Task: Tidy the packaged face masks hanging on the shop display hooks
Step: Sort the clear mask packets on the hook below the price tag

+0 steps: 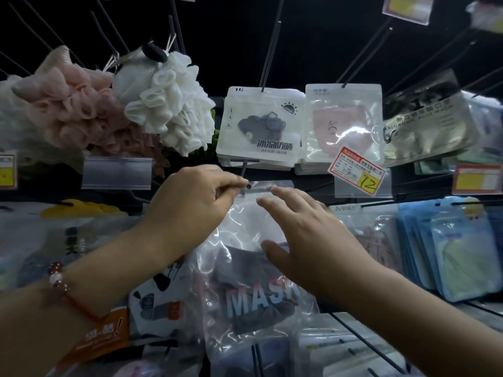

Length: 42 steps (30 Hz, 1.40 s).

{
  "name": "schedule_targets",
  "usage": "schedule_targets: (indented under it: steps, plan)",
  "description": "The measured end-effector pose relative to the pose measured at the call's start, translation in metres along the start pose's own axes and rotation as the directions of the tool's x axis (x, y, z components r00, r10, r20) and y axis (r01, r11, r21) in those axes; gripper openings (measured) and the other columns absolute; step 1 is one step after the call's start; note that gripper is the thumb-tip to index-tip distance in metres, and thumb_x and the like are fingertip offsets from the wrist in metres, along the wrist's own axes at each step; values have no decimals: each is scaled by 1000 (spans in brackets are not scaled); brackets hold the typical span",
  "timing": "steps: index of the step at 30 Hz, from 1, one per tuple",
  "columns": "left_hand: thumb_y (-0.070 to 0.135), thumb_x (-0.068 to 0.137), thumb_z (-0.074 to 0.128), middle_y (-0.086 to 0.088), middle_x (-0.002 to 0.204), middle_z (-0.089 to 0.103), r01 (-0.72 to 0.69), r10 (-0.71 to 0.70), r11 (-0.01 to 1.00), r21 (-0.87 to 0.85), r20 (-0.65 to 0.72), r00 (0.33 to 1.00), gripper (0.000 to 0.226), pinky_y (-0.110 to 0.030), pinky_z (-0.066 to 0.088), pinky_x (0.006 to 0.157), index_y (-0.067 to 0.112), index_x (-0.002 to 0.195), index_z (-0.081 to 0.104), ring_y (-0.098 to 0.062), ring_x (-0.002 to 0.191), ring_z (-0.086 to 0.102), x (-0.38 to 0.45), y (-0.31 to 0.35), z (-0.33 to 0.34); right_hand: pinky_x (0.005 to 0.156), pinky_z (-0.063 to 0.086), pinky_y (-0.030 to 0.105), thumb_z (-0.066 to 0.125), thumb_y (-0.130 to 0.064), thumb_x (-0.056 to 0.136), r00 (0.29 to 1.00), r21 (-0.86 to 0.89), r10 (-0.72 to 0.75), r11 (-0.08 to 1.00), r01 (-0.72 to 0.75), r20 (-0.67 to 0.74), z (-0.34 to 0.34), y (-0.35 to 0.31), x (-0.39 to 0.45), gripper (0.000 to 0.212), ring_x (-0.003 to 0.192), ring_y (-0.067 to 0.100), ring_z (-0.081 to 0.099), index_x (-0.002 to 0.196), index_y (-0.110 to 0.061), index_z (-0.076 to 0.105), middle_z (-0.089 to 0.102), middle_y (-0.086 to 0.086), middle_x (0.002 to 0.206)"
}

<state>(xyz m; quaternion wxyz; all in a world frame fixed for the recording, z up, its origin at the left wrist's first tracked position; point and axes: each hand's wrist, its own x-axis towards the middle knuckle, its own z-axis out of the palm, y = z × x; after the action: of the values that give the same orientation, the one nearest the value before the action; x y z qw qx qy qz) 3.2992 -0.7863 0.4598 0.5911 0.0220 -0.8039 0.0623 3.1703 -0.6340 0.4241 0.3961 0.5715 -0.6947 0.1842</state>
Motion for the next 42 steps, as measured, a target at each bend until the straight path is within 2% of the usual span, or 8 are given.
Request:
schedule_targets:
  steps: [11, 15, 19, 22, 29, 32, 36, 42]
  plan:
    - [22, 92, 71, 12, 74, 75, 351, -316, 896, -272, 168, 934, 14, -21, 57, 61, 33, 96, 78, -6, 66, 70, 0, 0, -6, 118, 16, 35, 51, -46, 95, 1000, 10, -10, 1000, 9, 18, 1, -6, 1, 66, 148, 17, 9, 152, -30, 21, 16, -4, 161]
    - [29, 95, 66, 14, 82, 71, 75, -85, 993, 93, 102, 991, 19, -27, 54, 63, 32, 110, 75, -6, 67, 63, -9, -8, 2, 119, 14, 34, 49, -48, 95, 999, -1, -19, 1000, 19, 38, 4, -7, 2, 68, 149, 15, 6, 152, -31, 17, 13, -5, 162]
    - [23, 94, 65, 1, 93, 71, -217, 196, 904, 370, 93, 976, 24, -36, 53, 66, 18, 116, 73, -18, 77, 62, -17, -16, 5, 119, 12, 33, 48, -49, 96, 996, 18, -32, 999, 31, 81, 9, -11, -2, 67, 149, 14, 3, 153, -32, 16, 10, -7, 162]
    - [24, 95, 59, -6, 104, 69, -262, 231, 824, 503, 125, 965, 29, -44, 51, 74, 18, 121, 70, -25, 88, 60, -30, -19, 4, 119, 13, 33, 47, -48, 95, 996, 29, -37, 999, 35, 86, 15, -13, -4, 66, 149, 15, 7, 152, -32, 18, 12, -6, 162]
    - [55, 93, 41, -8, 164, 24, 21, -151, 911, 413, 285, 947, 54, -46, 26, 115, 33, 142, 51, -29, 147, 27, -113, -2, -13, 115, 5, 25, 50, -51, 94, 998, 176, 22, 984, -33, 64, 42, -35, -41, 64, 148, 12, 5, 150, -37, 23, 12, -12, 161]
    - [74, 88, 19, 14, 166, 2, 199, -351, 902, 383, 382, 855, 64, -30, 5, 115, 55, 149, 24, -10, 149, 3, -163, 2, -24, 115, 10, 29, 51, -49, 90, 998, 253, 57, 966, -59, 14, 68, -62, -71, 56, 147, 17, 18, 143, -33, 42, 30, -5, 157]
    - [86, 78, 12, 30, 160, 3, 402, -551, 829, 390, 444, 707, 70, -30, 14, 119, 65, 144, 21, -2, 147, 6, -221, 1, -51, 114, 25, 44, 47, -51, 85, 996, 384, 92, 919, -93, 21, 93, -107, -105, 55, 145, 25, 27, 134, -27, 54, 43, 1, 150]
    - [68, 93, 40, 33, 158, 5, 484, -640, 768, 419, 492, 591, 55, -29, 16, 118, 66, 143, 18, 0, 146, 7, -253, -9, -83, 110, -11, 20, 36, -68, 89, 961, 511, 21, 844, -166, 277, 108, -160, -120, 62, 136, -10, -21, 147, -51, 21, 0, -32, 154]
